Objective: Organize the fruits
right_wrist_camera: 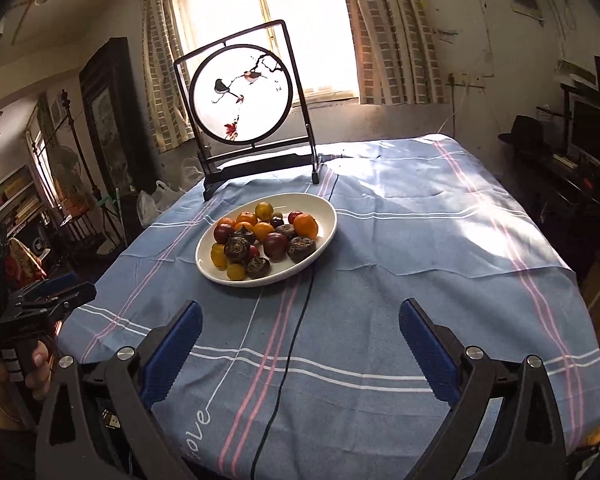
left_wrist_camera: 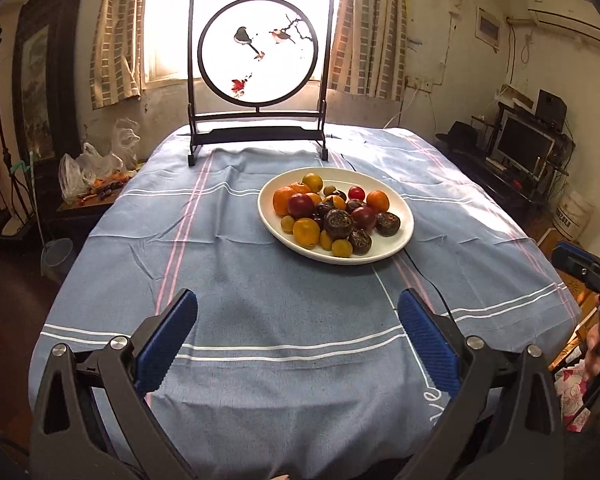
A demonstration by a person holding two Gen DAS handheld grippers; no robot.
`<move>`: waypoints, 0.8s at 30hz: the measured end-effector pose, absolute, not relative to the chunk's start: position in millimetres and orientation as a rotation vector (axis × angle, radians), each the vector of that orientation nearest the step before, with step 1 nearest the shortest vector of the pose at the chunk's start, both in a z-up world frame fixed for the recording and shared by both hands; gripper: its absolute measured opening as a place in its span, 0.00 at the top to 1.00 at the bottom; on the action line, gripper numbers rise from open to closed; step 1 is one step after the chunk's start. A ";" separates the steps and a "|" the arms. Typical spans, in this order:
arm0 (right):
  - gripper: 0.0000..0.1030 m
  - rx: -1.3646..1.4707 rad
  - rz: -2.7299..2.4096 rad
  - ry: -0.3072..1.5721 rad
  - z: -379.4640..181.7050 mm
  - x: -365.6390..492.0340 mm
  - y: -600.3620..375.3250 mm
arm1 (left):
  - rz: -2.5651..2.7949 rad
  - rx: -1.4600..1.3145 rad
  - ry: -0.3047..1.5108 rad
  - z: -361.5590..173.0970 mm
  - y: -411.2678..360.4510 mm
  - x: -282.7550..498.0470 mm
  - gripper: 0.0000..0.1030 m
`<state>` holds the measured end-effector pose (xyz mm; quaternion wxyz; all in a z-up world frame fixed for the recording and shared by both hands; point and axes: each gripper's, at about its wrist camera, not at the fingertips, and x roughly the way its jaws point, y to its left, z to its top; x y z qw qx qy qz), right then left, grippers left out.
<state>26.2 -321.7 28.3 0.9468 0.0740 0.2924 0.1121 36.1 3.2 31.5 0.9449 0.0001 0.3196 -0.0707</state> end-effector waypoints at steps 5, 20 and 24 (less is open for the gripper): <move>0.04 0.155 0.176 0.568 33.9 0.7 -343.5 | -0.097 0.041 0.612 42.1 2.2 13.3 0.05; 0.04 0.119 0.148 0.539 34.8 -8.1 -346.8 | -0.072 0.033 0.609 46.3 4.4 16.5 0.05; 0.04 0.109 0.152 0.551 30.4 -5.1 -342.9 | -0.067 0.039 0.610 44.2 4.3 18.8 0.05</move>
